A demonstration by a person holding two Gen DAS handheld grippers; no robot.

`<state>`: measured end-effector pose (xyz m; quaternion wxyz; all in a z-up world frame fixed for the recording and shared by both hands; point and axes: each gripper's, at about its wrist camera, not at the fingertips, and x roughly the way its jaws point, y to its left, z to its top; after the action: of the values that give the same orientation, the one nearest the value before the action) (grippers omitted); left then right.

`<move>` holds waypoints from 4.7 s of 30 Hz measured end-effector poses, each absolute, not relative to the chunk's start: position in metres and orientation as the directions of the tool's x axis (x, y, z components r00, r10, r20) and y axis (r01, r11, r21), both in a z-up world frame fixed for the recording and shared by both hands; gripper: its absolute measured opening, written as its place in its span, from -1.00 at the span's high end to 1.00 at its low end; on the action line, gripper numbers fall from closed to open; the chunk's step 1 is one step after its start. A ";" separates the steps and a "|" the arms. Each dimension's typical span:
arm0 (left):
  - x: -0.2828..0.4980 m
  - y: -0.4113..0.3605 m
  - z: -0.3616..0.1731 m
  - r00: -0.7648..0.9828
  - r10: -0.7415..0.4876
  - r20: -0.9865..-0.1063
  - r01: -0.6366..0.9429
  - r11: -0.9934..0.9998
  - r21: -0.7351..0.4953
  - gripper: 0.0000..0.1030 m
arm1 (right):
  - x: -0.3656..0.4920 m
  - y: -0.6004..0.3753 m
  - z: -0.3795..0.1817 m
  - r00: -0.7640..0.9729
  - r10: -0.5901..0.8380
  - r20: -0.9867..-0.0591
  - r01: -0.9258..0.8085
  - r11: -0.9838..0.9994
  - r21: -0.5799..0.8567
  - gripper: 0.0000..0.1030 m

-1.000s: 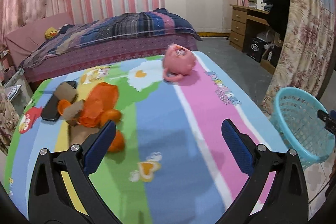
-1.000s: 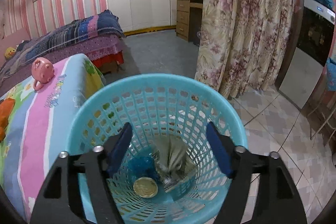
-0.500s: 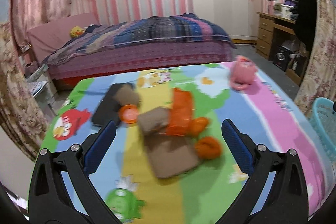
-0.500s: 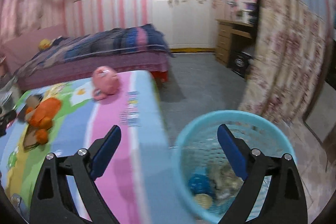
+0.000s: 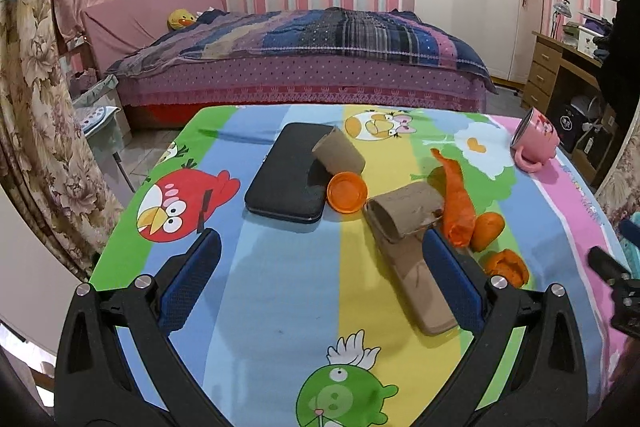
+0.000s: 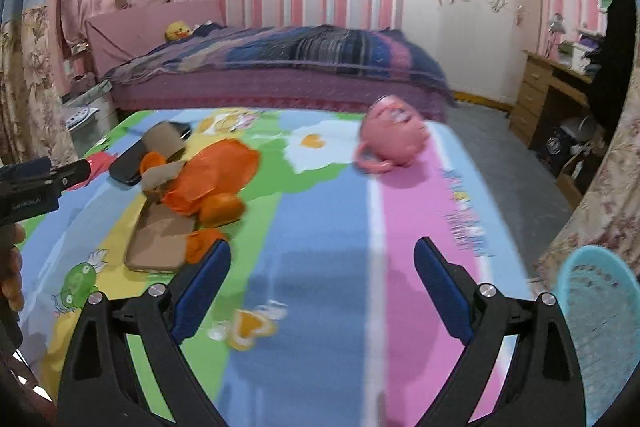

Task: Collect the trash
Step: 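Grasp an orange tangerine on the table with the right tool, then grasp the brown cardboard tube with the left tool while the right tool holds the tangerine, then carry both items over the basket while the left tool opens to drop the tube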

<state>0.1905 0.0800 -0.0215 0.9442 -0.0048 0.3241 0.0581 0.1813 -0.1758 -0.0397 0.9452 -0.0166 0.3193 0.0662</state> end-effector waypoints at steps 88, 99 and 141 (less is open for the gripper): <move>0.196 0.004 -0.019 0.727 -0.215 -0.652 0.221 0.973 -0.074 1.00 | 0.195 -0.228 -0.046 0.744 0.109 -0.659 -0.148 0.989 -0.004 0.51; 0.194 -0.020 -0.044 0.655 -0.212 -0.725 0.275 0.961 -0.033 0.07 | 0.180 -0.243 -0.057 0.700 0.093 -0.708 -0.155 0.988 -0.023 0.51; 0.182 -0.012 -0.005 0.740 -0.239 -0.628 0.259 0.964 -0.061 0.98 | 0.152 -0.290 -0.020 0.776 0.052 -0.628 -0.073 0.997 -0.009 0.46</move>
<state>0.1818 -0.0123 -0.0054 0.9327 0.0153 0.3347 -0.1336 0.1523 -0.2904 -0.0204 0.9423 -0.0162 0.3327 0.0331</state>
